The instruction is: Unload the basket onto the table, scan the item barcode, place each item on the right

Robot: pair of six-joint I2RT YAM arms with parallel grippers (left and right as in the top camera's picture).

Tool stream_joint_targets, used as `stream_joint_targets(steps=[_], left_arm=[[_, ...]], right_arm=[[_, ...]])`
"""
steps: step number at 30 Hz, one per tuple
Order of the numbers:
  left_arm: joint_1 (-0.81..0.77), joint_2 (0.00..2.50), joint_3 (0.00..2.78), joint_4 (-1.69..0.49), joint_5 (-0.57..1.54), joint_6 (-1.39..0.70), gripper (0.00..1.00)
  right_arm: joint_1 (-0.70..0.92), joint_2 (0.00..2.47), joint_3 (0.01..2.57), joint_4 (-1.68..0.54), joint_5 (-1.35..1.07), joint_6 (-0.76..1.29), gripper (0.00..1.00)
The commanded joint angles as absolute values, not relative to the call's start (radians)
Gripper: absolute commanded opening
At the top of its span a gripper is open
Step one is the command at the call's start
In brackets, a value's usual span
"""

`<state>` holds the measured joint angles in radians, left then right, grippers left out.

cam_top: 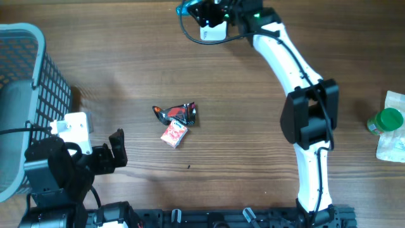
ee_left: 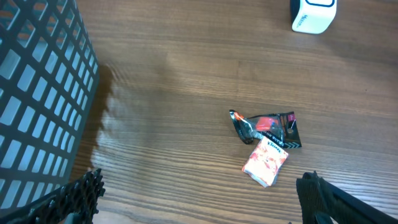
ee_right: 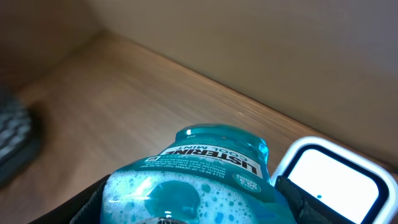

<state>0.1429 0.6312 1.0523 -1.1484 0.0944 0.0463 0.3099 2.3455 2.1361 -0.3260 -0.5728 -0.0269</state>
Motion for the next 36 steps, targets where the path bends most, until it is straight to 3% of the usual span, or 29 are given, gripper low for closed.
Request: stream_joint_targets(steps=[1, 6, 12, 14, 26, 36], left_arm=[[0.137, 0.63, 1.052, -1.146, 0.099, 0.037, 1.0], [0.137, 0.63, 1.052, -1.146, 0.099, 0.037, 1.0], [0.137, 0.63, 1.052, -1.146, 0.099, 0.037, 1.0], [0.137, 0.63, 1.052, -1.146, 0.099, 0.037, 1.0], [0.137, 0.63, 1.052, -1.146, 0.099, 0.037, 1.0], [0.137, 0.63, 1.052, -1.146, 0.099, 0.037, 1.0]], right_arm=[[0.224, 2.351, 2.16, -0.282, -0.91, -0.133, 0.38], [0.167, 2.427, 2.16, -0.099, -1.185, -0.126, 0.38], [0.167, 2.513, 2.16, 0.078, -1.26, -0.089, 0.36], [0.164, 2.53, 2.16, 0.121, -1.262, -0.088, 0.3], [0.123, 2.629, 2.16, 0.27, -1.257, -0.131, 0.31], [0.123, 2.63, 2.16, 0.299, -1.246, -0.158, 0.23]])
